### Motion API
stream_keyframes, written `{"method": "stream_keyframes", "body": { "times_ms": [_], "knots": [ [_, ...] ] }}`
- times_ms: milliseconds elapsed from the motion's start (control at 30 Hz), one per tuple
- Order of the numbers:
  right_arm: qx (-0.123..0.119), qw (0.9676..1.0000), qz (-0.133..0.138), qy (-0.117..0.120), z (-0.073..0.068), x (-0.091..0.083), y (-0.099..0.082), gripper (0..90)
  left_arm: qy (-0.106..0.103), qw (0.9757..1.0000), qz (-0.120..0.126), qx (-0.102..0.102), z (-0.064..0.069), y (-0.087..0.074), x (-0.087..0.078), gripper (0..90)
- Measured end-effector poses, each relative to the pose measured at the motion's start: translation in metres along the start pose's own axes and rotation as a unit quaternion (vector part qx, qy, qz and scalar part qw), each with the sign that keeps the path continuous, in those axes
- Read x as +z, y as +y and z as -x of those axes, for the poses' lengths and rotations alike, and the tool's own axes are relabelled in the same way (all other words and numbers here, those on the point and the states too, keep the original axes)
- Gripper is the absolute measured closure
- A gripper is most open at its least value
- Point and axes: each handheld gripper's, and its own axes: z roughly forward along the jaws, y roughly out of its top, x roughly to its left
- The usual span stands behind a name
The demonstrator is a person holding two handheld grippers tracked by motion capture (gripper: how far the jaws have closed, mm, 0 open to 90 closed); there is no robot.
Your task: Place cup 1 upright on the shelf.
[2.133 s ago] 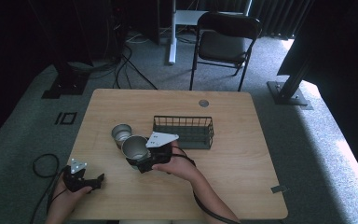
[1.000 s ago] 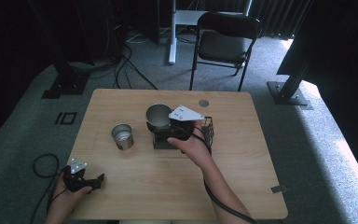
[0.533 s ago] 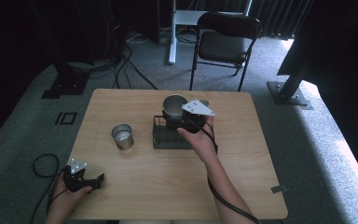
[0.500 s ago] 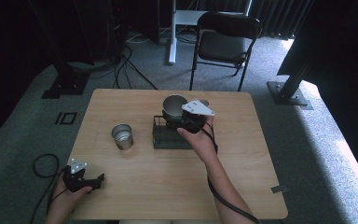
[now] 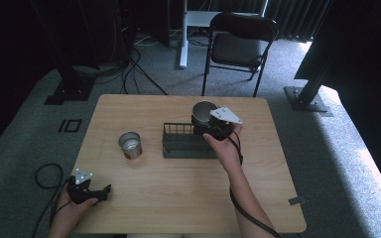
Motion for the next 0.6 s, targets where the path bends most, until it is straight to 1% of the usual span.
{"method": "stream_keyframes", "body": {
  "times_ms": [33, 100, 133, 167, 200, 300, 400, 600],
  "knots": [
    [0.000, 1.0000, 0.000, 0.000, 0.000, 0.000, 0.000, 13.1, 0.000, 1.0000, 0.000, 0.000, 0.000, 0.000, 0.000, 2.4],
    [0.004, 1.0000, -0.001, -0.005, 0.005, 0.000, -0.004, 13.1, 0.000, 1.0000, 0.000, 0.000, 0.000, 0.000, 0.000, 2.4],
    [0.012, 0.9999, -0.003, -0.007, 0.010, 0.000, -0.007, 13.1, 0.000, 1.0000, 0.000, 0.000, 0.000, 0.000, 0.000, 2.4],
    [0.012, 0.9999, -0.003, -0.007, 0.010, 0.000, -0.007, 13.1, 0.000, 1.0000, 0.000, 0.000, 0.000, 0.000, 0.000, 2.5],
    [0.013, 0.9998, -0.007, -0.013, 0.014, 0.000, -0.012, 13.1, 0.000, 1.0000, 0.000, 0.000, 0.000, 0.000, 0.000, 2.5],
    [0.015, 0.9997, -0.010, -0.017, 0.017, 0.001, -0.015, 13.1, 0.000, 1.0000, 0.000, 0.000, 0.000, 0.000, 0.000, 2.4],
    [0.019, 0.9994, -0.017, -0.024, 0.023, 0.001, -0.023, 13.1, 0.000, 1.0000, 0.000, 0.000, 0.000, 0.000, 0.000, 2.5],
    [0.025, 0.9990, -0.024, -0.028, 0.027, 0.004, -0.034, 13.1, 0.000, 1.0000, 0.000, 0.000, 0.000, 0.000, 0.000, 2.5]
  ]
}}
